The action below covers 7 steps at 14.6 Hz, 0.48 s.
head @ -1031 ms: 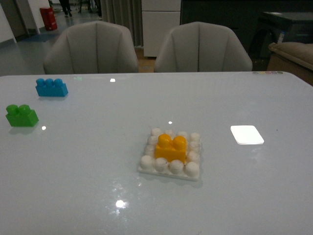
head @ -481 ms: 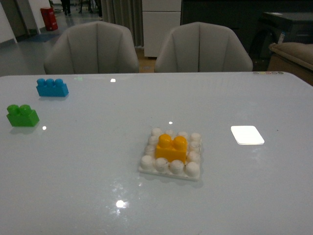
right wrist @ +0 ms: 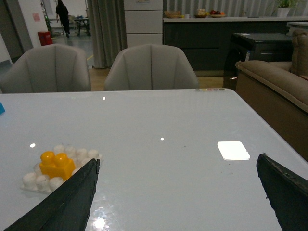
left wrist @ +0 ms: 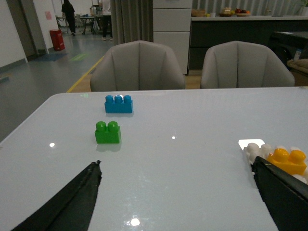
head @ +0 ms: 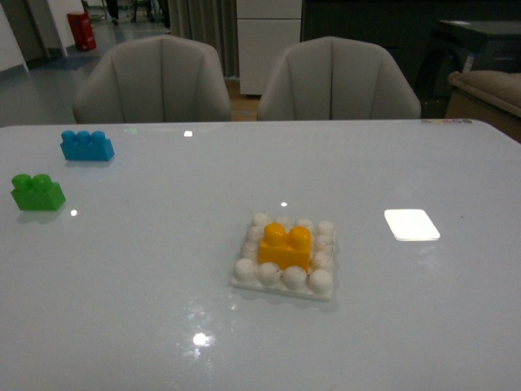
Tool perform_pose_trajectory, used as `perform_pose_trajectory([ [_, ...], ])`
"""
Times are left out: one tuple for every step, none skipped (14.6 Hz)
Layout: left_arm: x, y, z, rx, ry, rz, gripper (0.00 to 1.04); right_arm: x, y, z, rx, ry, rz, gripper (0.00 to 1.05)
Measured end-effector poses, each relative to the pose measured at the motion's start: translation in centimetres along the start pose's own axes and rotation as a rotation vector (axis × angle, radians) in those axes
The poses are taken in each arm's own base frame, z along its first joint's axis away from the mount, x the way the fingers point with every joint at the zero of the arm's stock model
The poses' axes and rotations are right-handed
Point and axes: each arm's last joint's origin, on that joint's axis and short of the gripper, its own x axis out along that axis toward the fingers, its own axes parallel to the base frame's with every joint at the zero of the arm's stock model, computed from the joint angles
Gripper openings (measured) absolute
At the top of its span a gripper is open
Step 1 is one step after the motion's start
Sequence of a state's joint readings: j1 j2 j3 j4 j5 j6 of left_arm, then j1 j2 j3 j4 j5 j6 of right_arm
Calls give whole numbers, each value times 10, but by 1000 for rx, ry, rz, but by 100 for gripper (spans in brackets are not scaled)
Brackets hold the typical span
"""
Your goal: Insert yellow block into base center
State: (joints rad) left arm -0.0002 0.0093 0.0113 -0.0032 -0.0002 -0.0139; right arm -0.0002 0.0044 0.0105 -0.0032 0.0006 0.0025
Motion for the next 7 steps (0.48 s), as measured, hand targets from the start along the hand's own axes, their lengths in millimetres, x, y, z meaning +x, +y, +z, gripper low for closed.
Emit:
perform_pose_trajectory([
  [0, 0, 0, 2, 0, 0, 99, 0, 0, 0, 0, 0, 0, 98],
  [0, 0, 0, 2, 0, 0, 97, 0, 0, 0, 0, 0, 0, 98],
  [0, 0, 0, 2, 0, 0, 98, 0, 0, 0, 0, 0, 0, 98],
  [0, 0, 0, 2, 0, 0, 98, 0, 0, 0, 0, 0, 0, 98],
  [0, 0, 0, 2, 0, 0, 98, 0, 0, 0, 0, 0, 0, 98],
  [0, 0, 0, 3, 0, 0, 98, 0, 0, 0, 0, 0, 0, 98],
  [0, 0, 0, 3, 0, 0, 98, 0, 0, 0, 0, 0, 0, 98],
])
